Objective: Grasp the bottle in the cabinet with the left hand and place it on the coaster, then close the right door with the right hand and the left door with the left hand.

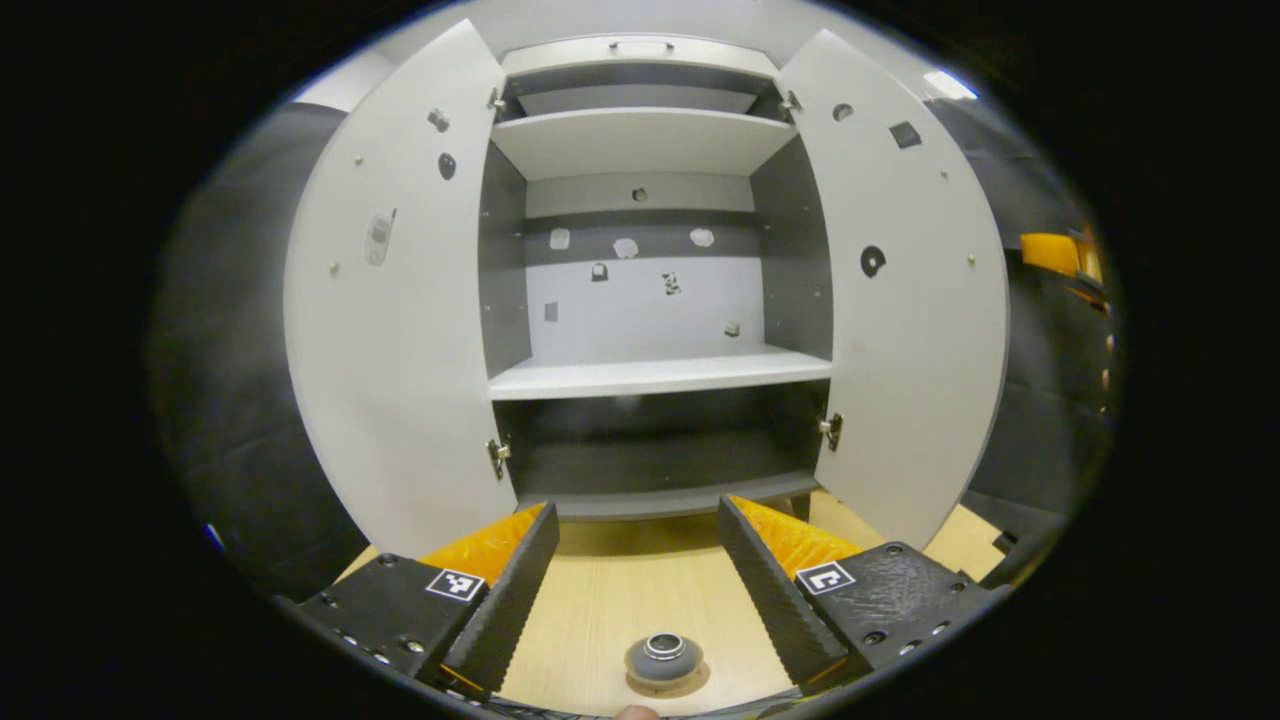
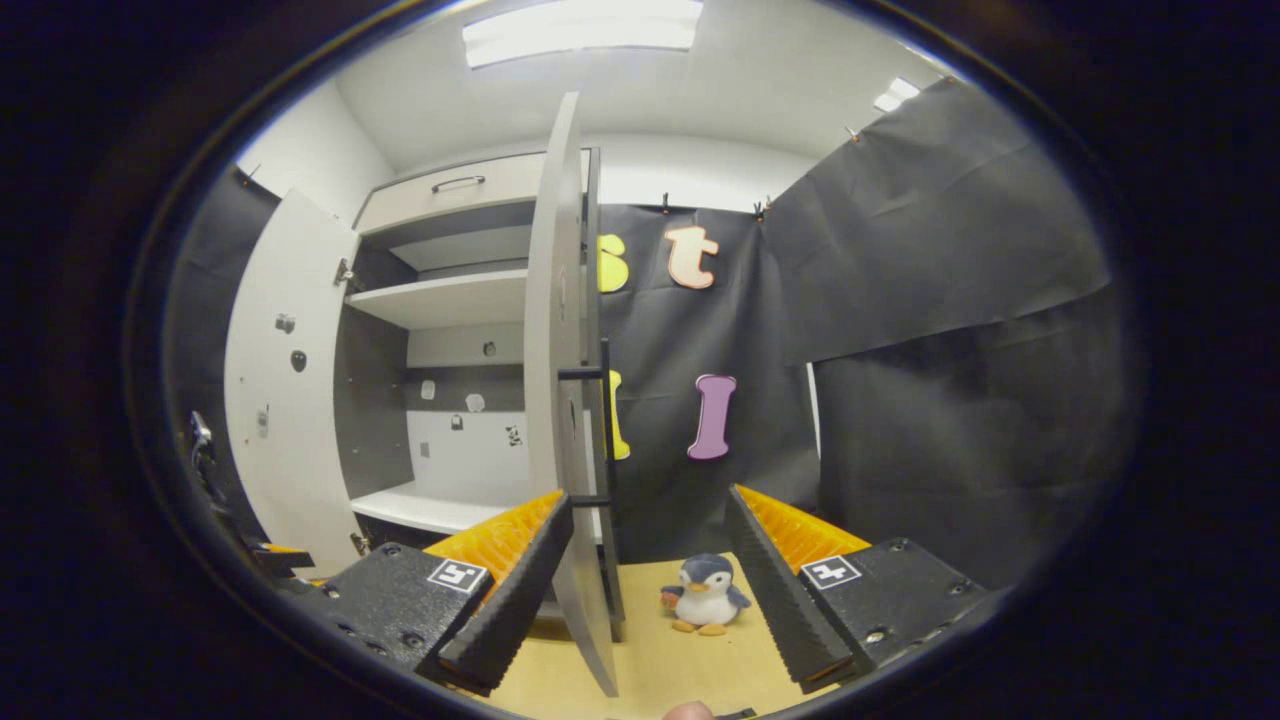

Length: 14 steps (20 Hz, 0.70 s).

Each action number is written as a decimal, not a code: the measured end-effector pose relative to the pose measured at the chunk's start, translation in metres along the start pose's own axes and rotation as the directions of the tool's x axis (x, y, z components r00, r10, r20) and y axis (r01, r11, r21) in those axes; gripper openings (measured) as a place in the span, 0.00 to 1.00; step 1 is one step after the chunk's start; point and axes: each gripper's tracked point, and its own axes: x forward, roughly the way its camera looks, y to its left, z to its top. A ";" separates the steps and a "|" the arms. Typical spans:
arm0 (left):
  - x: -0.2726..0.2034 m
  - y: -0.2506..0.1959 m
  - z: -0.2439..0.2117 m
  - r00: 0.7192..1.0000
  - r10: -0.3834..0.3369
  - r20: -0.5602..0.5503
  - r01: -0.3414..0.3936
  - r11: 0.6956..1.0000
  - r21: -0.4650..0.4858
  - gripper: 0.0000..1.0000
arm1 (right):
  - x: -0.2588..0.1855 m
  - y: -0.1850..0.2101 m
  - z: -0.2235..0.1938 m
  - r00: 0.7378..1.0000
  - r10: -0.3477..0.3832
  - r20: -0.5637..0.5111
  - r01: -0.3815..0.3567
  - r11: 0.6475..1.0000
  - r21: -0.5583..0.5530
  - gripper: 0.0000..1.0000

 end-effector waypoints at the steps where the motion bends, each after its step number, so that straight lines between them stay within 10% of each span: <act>1: -0.004 0.003 0.012 1.000 0.005 0.020 -0.005 1.000 -0.013 0.98 | 0.001 -0.001 0.003 1.000 0.002 0.004 -0.002 1.000 -0.003 0.96; 14: -0.036 0.048 0.099 0.985 0.136 0.110 -0.130 0.989 -0.064 0.99 | 0.027 -0.019 0.039 1.000 -0.021 0.004 0.021 0.999 -0.038 0.96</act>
